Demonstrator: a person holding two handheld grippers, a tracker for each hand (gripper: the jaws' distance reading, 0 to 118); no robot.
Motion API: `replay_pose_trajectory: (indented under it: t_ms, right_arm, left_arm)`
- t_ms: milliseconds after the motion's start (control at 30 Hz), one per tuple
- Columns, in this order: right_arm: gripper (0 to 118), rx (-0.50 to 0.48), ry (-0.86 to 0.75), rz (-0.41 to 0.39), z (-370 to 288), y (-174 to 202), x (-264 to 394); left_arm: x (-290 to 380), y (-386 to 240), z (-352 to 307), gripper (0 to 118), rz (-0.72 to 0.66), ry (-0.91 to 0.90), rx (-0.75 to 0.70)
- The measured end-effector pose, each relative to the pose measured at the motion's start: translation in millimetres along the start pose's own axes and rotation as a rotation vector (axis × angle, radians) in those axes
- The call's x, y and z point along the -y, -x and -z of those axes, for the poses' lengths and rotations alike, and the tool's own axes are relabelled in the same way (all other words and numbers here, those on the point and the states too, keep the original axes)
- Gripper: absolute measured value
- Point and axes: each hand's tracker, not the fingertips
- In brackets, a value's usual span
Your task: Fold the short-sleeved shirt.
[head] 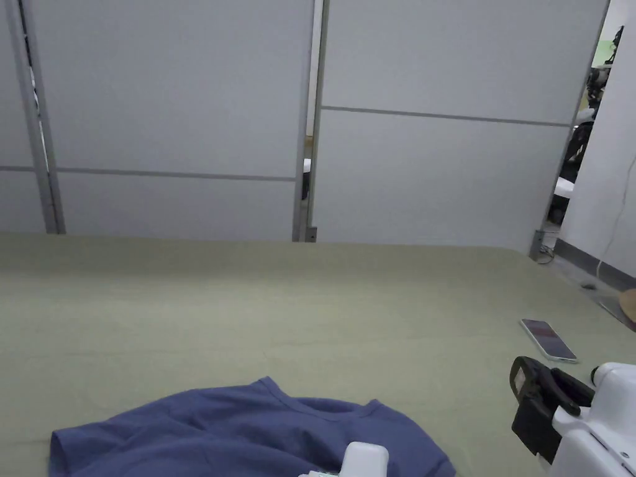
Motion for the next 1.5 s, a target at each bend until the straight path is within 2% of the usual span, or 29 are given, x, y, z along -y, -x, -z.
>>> replay_pose_trajectory:
  t_ms: [33, 67, 267, 367, 467, 500, 533, 567, 600, 667, 733, 800, 933, 1000, 1033, 1067, 1100, 1133, 1200, 1267, 1333, 1467, 1500]
  right_arm:
    - [2, 0.002, 0.001, -0.002, 0, -1, 0]
    - [2, 0.003, 0.003, -0.001, 1, -1, -1]
    - [2, -0.047, -0.059, -0.001, -2, 16, -14]
    - [2, -0.081, -0.09, 0.0, -2, 31, -21]
    - [2, -0.113, -0.103, 0.002, 0, 48, -22]
    - [2, -0.131, -0.105, 0.008, 2, 54, -21]
    - [2, -0.141, -0.106, 0.013, 3, 58, -21]
    - [2, -0.151, -0.104, 0.019, 3, 63, -20]
    - [2, -0.164, -0.102, 0.023, 4, 68, -19]
    - [2, -0.184, -0.098, 0.024, 5, 76, -16]
    - [2, -0.194, -0.091, 0.018, 6, 83, -14]
    - [2, -0.205, -0.083, 0.013, 8, 88, -14]
    - [2, -0.205, -0.078, 0.01, 12, 94, -12]
    - [2, -0.201, -0.065, 0.008, 16, 96, -8]
    - [2, -0.2, -0.056, 0.007, 19, 96, -7]
    - [2, -0.201, -0.043, 0.006, 22, 97, -5]
    - [2, -0.204, -0.03, 0.007, 24, 98, -2]
    - [2, -0.204, -0.022, 0.005, 26, 99, 0]
    - [2, -0.202, 0.0, -0.008, 31, 100, 6]
    - [2, -0.202, 0.019, -0.031, 36, 101, 10]
    - [2, -0.201, 0.042, -0.049, 42, 102, 14]
    - [2, -0.204, 0.098, -0.062, 62, 111, 25]
    - [2, -0.213, 0.12, -0.067, 68, 115, 29]
  left_arm:
    - [-3, 8, -8, 99, -0.027, 0.002, 0.039]
    - [-7, 17, -23, 103, -0.06, -0.023, 0.07]
    - [-35, 88, -203, 103, -0.101, -0.492, -0.121]
    - [-14, 126, -304, 103, -0.156, -0.75, -0.308]
    - [22, 157, -380, 102, -0.238, -0.923, -0.504]
    - [38, 167, -400, 98, -0.275, -0.955, -0.57]
    - [48, 167, -413, 72, -0.3, -0.972, -0.611]
    - [64, 174, -426, 22, -0.324, -0.986, -0.655]
    - [80, 178, -434, 0, -0.361, -1.04, -0.699]
    - [100, 185, -445, 0, -0.484, -1.098, -0.807]
    - [104, 201, -452, 0, -0.426, -0.974, -0.724]
    - [103, 203, -436, 0, -0.459, -0.951, -0.786]
    - [93, 210, -409, 0, -0.429, -0.822, -0.69]
    - [83, 220, -385, 0, -0.413, -0.662, -0.663]
    - [78, 227, -371, 11, -0.426, -0.58, -0.662]
    - [76, 236, -349, 45, -0.444, -0.492, -0.639]
    - [74, 249, -326, 88, -0.481, -0.392, -0.591]
    - [74, 261, -308, 110, -0.517, -0.302, -0.53]
    - [84, 290, -270, 105, -0.622, -0.216, -0.412]
    - [88, 306, -243, 105, -0.671, -0.147, -0.467]
    - [93, 314, -225, 103, -0.654, -0.121, -0.541]
    - [104, 332, -192, 90, -0.692, -0.056, -0.458]
    - [106, 331, -188, 83, -0.683, -0.063, -0.515]
